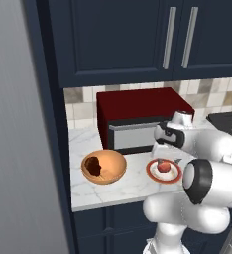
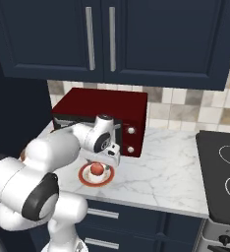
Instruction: Remove the peach from the bowl and place it on the small plate. Then place the bowl with only the steak in the microwave, close the door, and press the start button to microwave the steak.
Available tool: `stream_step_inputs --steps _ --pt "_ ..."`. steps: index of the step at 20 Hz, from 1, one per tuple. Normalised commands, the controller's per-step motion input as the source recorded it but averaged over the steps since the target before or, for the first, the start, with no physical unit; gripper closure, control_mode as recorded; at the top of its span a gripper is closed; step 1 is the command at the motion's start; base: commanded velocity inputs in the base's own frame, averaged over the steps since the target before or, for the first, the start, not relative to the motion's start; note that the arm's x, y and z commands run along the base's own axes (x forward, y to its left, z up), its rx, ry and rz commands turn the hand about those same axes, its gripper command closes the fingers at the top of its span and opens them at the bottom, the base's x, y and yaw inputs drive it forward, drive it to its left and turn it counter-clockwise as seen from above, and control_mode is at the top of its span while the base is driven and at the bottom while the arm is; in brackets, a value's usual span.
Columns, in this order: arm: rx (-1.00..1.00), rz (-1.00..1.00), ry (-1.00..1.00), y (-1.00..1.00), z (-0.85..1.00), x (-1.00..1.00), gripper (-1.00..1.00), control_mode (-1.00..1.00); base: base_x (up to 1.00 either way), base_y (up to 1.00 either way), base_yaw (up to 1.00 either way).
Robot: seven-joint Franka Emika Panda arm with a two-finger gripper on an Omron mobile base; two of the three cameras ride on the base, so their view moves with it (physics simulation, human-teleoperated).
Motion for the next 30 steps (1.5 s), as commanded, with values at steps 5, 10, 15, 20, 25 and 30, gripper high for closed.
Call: stream_step_inputs --steps 5,10,15,20,25,30 --pt "-0.02 0.0 -0.13 0.38 0.71 -0.58 -1.0 -1.0 0.0 0.0 0.0" --pt "0.05 0.06 0.0 0.94 0.06 -0.25 -1.0 -1.0 0.0 0.0 0.0" --pt "0.08 0.05 0.0 0.71 0.5 0.01 -1.0 -1.0 0.0 0.0 0.0" --pt "0.04 0.0 0.0 0.51 0.16 0.23 -1.0 -1.0 0.0 0.0 0.0" --pt "0.07 0.0 0.0 0.26 -0.18 0.27 -1.0 -1.0 0.0 0.0 0.0" --pt "0.08 0.0 0.01 0.3 -0.22 0.42 -1.0 -1.0 0.0 0.0 0.0"
